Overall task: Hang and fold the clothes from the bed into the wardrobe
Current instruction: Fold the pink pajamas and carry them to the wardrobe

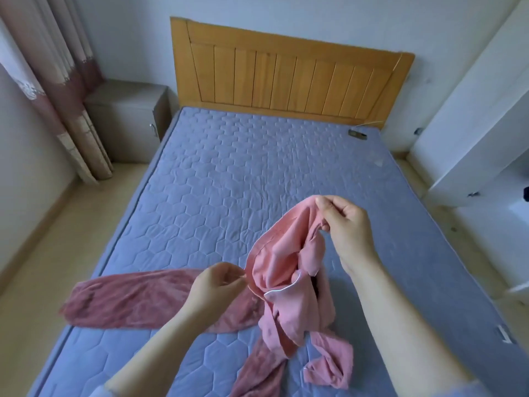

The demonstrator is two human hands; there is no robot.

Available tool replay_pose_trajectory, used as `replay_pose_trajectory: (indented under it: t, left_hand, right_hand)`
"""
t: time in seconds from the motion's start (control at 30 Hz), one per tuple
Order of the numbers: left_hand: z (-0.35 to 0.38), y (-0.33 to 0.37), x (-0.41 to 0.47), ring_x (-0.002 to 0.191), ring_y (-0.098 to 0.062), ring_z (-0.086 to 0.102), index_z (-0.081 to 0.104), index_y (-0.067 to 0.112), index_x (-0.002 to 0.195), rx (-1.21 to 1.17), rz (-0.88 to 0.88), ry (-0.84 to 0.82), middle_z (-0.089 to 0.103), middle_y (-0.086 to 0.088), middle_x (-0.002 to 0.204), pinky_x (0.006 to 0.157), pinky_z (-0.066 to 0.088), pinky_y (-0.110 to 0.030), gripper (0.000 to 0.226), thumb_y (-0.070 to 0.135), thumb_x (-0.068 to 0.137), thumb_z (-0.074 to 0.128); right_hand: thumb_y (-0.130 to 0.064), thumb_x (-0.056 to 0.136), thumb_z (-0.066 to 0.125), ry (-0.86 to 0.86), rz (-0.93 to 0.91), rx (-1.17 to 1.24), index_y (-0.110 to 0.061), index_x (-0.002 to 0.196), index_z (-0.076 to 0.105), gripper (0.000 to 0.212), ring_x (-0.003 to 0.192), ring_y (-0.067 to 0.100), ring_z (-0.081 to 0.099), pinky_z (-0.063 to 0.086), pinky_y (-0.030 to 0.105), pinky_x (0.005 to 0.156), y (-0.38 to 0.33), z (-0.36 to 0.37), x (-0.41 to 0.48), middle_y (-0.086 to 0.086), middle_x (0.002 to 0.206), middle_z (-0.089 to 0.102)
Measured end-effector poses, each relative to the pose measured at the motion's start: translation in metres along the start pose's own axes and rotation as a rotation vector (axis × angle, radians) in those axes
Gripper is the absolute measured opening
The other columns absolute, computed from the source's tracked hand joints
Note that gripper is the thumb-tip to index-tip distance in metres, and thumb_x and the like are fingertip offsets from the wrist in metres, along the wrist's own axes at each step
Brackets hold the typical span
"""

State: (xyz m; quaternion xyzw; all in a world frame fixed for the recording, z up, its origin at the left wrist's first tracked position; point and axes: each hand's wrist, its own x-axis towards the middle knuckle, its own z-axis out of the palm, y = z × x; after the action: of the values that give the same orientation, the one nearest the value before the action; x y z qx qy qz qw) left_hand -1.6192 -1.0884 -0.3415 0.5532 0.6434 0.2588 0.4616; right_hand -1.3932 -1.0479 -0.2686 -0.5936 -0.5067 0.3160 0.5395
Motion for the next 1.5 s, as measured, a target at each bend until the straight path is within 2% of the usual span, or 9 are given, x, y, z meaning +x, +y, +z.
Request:
replay_pose_trajectory:
  t: [0.2,0.5,0.6,0.7,0.87,1.03,1.27,1.4,1.5]
  left_hand:
    - [-0.015,0.038,-0.008,0.065,0.003,0.064,0.067,0.028,0.084,-0.078,0.133,-0.029,0.071,0.02,0.076,0.053,0.045,-0.007,0.013,0.031,0.077,0.078]
    - [-0.023,0.078,-0.011,0.112,-0.002,0.05,0.043,0.039,0.136,-0.06,0.262,0.039,0.047,0.02,0.127,0.091,0.04,-0.021,0.083,0.047,0.064,0.084]
    - [-0.023,0.095,-0.007,0.087,0.005,0.056,0.048,0.041,0.117,0.024,0.356,0.065,0.06,0.02,0.1,0.075,0.046,-0.018,0.055,0.043,0.071,0.078]
    - [-0.025,0.105,-0.006,0.066,-0.013,0.057,0.06,0.013,0.085,0.025,0.378,0.052,0.066,0.002,0.075,0.07,0.049,-0.035,0.014,0.026,0.085,0.067]
    - [-0.043,0.115,-0.006,0.042,0.002,0.042,0.056,0.014,0.063,-0.111,0.339,0.047,0.05,0.014,0.046,0.045,0.036,-0.013,0.025,0.012,0.088,0.058]
    - [-0.07,0.134,-0.002,0.061,-0.003,0.062,0.069,0.014,0.074,-0.424,0.265,0.088,0.067,0.011,0.062,0.064,0.05,-0.018,0.024,0.031,0.09,0.063]
    - [-0.086,0.155,0.002,0.079,-0.014,0.07,0.071,0.019,0.08,-0.539,0.276,0.04,0.074,-0.002,0.078,0.08,0.055,-0.033,0.023,0.038,0.089,0.065]
    - [-0.09,0.169,-0.003,0.074,-0.011,0.071,0.07,0.016,0.083,-0.546,0.312,0.004,0.075,-0.001,0.076,0.07,0.055,-0.026,0.024,0.037,0.091,0.063]
    - [-0.097,0.178,-0.006,0.088,-0.018,0.072,0.071,0.012,0.091,-0.516,0.323,0.003,0.075,-0.008,0.09,0.084,0.056,-0.034,0.029,0.039,0.091,0.062]
  right_hand:
    - [-0.014,0.096,0.057,0.005,-0.075,0.246,-0.017,0.078,0.07,0.022,0.059,0.008,0.062,0.053,0.022,0.064,-0.094,0.005,0.017,-0.003,0.063,0.068]
    - [-0.011,0.098,0.054,-0.079,-0.179,0.403,-0.01,0.082,0.068,0.022,0.066,0.014,0.063,0.056,0.024,0.069,-0.167,0.011,0.015,0.001,0.067,0.067]
    - [-0.011,0.097,0.055,-0.087,-0.199,0.437,-0.011,0.081,0.068,0.021,0.066,0.014,0.063,0.056,0.026,0.07,-0.178,0.015,0.016,0.001,0.066,0.066]
    - [-0.009,0.098,0.054,-0.088,-0.218,0.455,-0.011,0.081,0.068,0.022,0.065,0.012,0.063,0.057,0.026,0.07,-0.184,0.018,0.017,-0.003,0.063,0.066]
    - [-0.007,0.099,0.05,-0.102,-0.127,0.369,-0.009,0.1,0.068,0.018,0.088,0.02,0.069,0.057,0.03,0.084,-0.17,0.011,0.025,0.008,0.091,0.072]
    - [-0.014,0.096,0.058,-0.135,0.033,0.175,-0.015,0.139,0.046,0.045,0.112,0.016,0.062,0.054,0.037,0.095,-0.133,0.001,0.014,0.006,0.131,0.054]
    - [-0.005,0.092,0.059,-0.164,0.134,0.119,-0.017,0.099,0.066,0.016,0.082,0.014,0.069,0.056,0.021,0.074,-0.087,0.001,-0.022,0.009,0.1,0.071]
    - [-0.003,0.087,0.064,-0.282,0.182,-0.006,-0.015,0.091,0.07,0.014,0.078,0.017,0.067,0.054,0.032,0.078,-0.062,0.009,-0.038,0.017,0.093,0.073]
    - [-0.003,0.085,0.066,-0.359,0.182,-0.077,-0.018,0.097,0.071,0.02,0.087,0.017,0.068,0.053,0.033,0.084,-0.044,0.02,-0.045,0.006,0.098,0.075]
